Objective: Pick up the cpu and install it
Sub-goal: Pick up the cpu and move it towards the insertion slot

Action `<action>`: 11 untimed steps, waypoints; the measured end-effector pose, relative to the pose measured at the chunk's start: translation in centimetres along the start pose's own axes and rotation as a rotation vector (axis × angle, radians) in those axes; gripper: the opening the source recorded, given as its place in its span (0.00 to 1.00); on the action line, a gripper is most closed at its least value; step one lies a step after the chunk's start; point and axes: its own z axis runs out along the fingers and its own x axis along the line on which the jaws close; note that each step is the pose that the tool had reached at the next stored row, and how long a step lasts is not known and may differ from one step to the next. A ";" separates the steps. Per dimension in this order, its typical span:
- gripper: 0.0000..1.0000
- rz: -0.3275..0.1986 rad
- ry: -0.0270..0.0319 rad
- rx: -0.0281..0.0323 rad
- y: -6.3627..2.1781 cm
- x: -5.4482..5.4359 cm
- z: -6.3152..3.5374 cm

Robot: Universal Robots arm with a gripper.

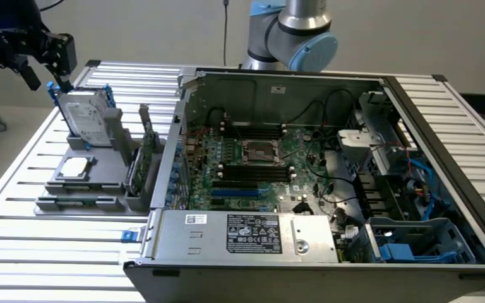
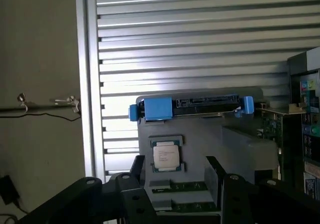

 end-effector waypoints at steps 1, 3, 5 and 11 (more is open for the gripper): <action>0.60 -0.007 0.0031 0.0003 -0.07 0.0 0.17; 0.60 -0.022 0.0110 0.0012 -0.21 0.0 0.48; 0.60 -0.038 0.0196 0.0020 -0.33 0.0 0.79; 0.60 -0.084 0.0349 0.0044 -0.72 -0.1 1.79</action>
